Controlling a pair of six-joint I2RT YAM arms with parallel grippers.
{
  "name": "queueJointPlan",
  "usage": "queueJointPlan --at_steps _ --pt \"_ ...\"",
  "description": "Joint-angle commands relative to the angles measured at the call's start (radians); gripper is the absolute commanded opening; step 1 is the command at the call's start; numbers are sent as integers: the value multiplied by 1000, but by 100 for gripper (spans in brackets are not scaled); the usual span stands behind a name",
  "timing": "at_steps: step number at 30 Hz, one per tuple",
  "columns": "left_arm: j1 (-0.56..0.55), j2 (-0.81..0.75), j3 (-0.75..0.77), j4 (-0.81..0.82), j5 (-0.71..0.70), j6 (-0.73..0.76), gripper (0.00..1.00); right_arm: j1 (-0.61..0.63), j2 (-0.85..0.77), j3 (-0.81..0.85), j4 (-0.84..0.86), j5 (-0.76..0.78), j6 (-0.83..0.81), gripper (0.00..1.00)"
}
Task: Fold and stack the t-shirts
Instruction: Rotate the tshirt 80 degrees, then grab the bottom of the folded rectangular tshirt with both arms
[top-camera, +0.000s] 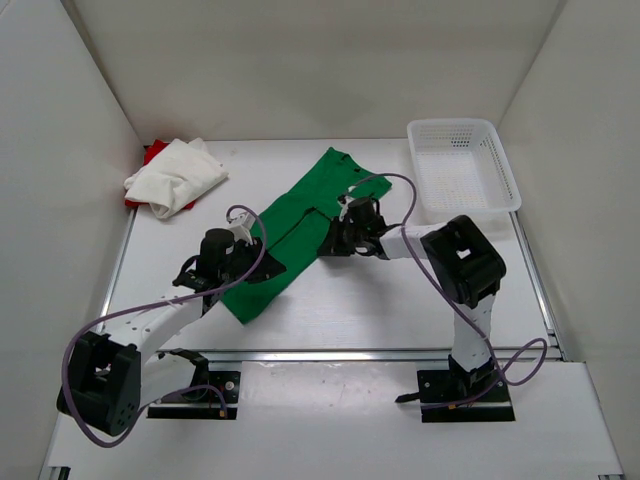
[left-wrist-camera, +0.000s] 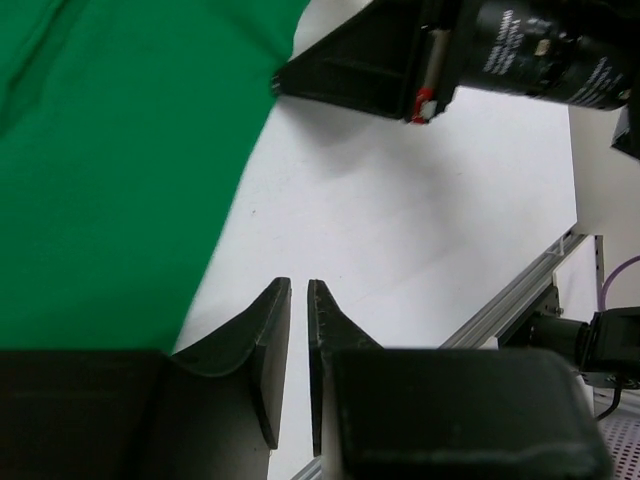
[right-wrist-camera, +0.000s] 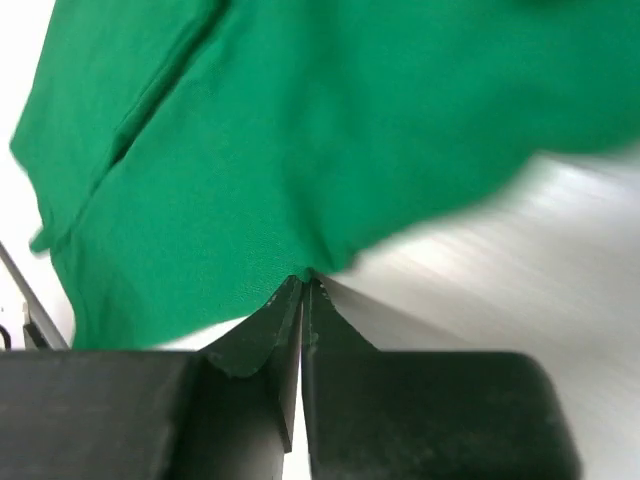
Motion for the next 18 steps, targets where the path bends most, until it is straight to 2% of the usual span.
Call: queueJointPlan --at_steps 1,5,6,8,10,15,18 --pt "-16 13 14 -3 -11 15 25 -116 -89 -66 -40 6 -61 0" --pt "-76 42 24 -23 -29 29 28 -258 -147 -72 -204 -55 -200 0" --pt "-86 56 23 -23 -37 34 29 -274 -165 -81 -211 -66 -208 3" --pt "-109 68 14 -25 -54 44 31 -314 -239 -147 -173 -83 -195 30" --pt "-116 67 1 -75 -86 58 31 -322 -311 -197 -162 -78 -173 38" --pt "-120 10 -45 -166 -241 100 39 -251 -541 -381 -168 -12 -153 42" --pt "-97 -5 -73 -192 -272 114 44 -169 -670 -526 -151 -11 -87 42"
